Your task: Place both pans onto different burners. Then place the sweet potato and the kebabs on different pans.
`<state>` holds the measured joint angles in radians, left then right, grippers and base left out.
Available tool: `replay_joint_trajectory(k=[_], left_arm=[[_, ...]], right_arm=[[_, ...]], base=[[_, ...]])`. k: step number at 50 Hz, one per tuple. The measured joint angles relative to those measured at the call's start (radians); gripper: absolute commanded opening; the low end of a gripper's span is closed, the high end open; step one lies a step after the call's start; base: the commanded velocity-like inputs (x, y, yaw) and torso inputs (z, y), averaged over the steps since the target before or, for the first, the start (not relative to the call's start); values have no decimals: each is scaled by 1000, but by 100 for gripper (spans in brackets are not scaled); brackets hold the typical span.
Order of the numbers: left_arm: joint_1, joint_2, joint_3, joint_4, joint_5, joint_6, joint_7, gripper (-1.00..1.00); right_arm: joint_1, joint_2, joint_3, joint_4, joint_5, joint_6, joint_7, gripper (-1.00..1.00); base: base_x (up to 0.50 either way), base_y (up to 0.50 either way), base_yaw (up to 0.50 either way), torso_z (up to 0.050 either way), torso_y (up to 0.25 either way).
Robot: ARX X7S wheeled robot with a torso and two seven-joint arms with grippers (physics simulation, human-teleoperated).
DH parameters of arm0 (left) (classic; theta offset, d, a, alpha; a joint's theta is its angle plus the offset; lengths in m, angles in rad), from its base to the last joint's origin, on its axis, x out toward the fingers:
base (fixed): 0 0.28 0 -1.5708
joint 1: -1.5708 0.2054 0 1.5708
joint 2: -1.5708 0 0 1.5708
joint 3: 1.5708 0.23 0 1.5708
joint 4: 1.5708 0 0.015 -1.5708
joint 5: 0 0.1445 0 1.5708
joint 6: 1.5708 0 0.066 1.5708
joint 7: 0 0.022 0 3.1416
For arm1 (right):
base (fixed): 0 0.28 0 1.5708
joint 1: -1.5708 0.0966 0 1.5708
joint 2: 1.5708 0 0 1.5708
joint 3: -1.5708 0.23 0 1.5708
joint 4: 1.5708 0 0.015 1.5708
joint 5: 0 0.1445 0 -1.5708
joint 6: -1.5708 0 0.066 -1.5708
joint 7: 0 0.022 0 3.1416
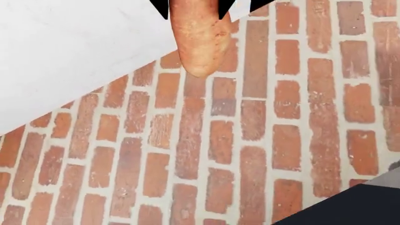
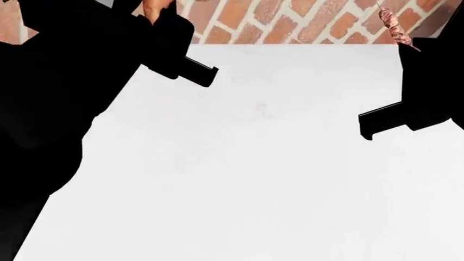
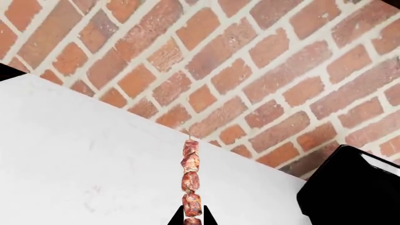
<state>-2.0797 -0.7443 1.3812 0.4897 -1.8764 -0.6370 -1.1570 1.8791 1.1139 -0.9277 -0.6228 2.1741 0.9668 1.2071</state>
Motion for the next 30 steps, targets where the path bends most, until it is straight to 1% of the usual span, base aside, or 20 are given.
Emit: replay_joint_trajectory(k=[4,7,30], left_arm=[[-5,-15,-7,7,-7,-2,0,-100],[-9,-26,-13,12,-11,-2,0,-100],[-30,-95,-47,31,-37,-16,0,-100]], right_arm=[[3,-2,1,0,0,3,-1,-100],[7,-2,4,0,1,4,-2,-100],[48,-36,15,-7,-15,48,-18,-100]], base=[[-478,237,0,0,0],[-176,499,0,0,0],[10,500,0,0,0]])
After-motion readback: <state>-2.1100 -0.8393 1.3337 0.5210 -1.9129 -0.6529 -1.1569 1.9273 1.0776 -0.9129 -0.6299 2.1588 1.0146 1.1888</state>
